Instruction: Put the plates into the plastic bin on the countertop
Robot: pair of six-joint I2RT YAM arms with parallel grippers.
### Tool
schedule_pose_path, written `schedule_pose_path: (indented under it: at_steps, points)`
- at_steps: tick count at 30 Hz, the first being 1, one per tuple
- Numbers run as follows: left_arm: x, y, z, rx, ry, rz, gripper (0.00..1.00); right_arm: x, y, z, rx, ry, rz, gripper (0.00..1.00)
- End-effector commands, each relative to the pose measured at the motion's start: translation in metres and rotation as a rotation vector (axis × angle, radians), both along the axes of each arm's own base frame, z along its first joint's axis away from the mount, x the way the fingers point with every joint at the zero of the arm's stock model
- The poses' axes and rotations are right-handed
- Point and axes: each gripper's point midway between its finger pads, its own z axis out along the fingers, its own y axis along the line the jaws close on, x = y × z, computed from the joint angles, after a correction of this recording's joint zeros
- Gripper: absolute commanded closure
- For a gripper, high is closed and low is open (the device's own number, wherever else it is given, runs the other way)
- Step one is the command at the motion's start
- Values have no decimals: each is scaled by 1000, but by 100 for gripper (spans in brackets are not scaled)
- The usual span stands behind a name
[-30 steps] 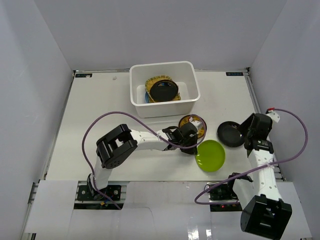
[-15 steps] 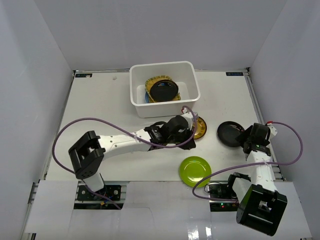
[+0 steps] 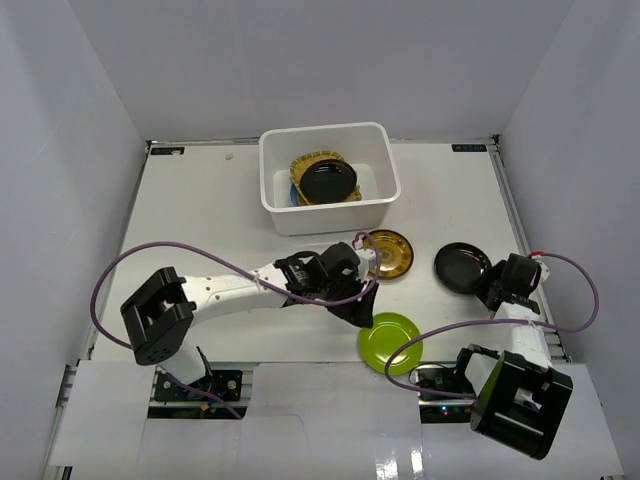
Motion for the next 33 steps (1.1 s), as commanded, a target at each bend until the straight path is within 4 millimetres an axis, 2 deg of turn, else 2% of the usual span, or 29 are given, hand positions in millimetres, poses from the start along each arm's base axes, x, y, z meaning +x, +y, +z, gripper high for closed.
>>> schedule_pose_path:
  at_steps: [1, 2, 4, 10, 11, 14, 18, 24, 25, 29, 30, 31, 32, 33]
  points:
    - [-34, 24, -23, 67, 114, -100, 29, 14, 9, 0, 54, -70, 30, 46]
    - [-37, 26, -28, 77, 128, -105, 28, 12, 11, -5, 69, -63, 24, 53]
    - [-47, 23, -35, 73, 171, -145, 28, 14, 16, -8, 97, -73, 38, 58]
    - [-47, 10, -62, 99, 198, -136, 30, 12, 14, -12, 88, -80, 16, 81]
    - [-45, 6, -63, 88, 197, -133, 30, 12, 13, -10, 85, -86, 13, 92]
    - [-42, 2, -71, 86, 204, -108, 34, 13, 7, -5, 59, -105, -9, 92]
    - [-39, 5, -82, 111, 202, -80, 37, 25, 9, 19, 67, -203, 7, 92]
    - [-31, 4, -95, 140, 179, -46, 53, 52, 17, 88, 104, -414, 37, 92]
    - [-30, 3, -96, 140, 178, -45, 57, 55, 19, 97, 115, -434, 50, 92]
    - [-28, 3, -101, 153, 174, -36, 88, 65, 25, 134, 137, -516, 80, 92]
    - [-25, 3, -100, 154, 163, -25, 95, 69, 26, 150, 139, -551, 89, 92]
    - [-24, 3, -94, 144, 151, -21, 100, 70, 27, 156, 144, -564, 97, 92]
    - [-23, 3, -87, 132, 139, -21, 100, 70, 28, 164, 145, -579, 103, 92]
    - [-20, 1, -80, 119, 122, -17, 100, 73, 29, 181, 141, -614, 111, 92]
